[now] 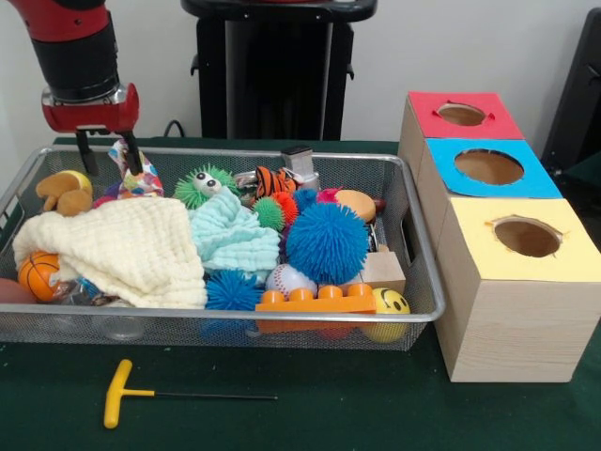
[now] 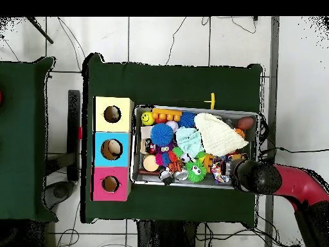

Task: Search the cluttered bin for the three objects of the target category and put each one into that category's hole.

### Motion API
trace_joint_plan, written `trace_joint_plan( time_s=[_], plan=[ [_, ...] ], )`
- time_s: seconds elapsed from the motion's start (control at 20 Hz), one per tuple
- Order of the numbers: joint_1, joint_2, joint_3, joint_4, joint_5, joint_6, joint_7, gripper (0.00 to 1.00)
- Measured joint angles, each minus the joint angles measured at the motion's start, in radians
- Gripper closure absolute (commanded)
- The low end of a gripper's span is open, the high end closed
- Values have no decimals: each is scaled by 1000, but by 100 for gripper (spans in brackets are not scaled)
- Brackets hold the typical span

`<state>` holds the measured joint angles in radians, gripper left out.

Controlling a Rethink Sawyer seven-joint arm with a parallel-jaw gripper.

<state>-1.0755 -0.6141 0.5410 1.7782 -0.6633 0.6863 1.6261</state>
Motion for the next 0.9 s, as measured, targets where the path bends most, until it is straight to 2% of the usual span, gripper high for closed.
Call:
trace_joint_plan(
  time_s=[0.65, 0.9],
  plan=[
    [0, -2, 0, 68, -2, 0, 0, 0],
    [5, 6, 0, 86, -35, 0, 0, 0]
  ],
)
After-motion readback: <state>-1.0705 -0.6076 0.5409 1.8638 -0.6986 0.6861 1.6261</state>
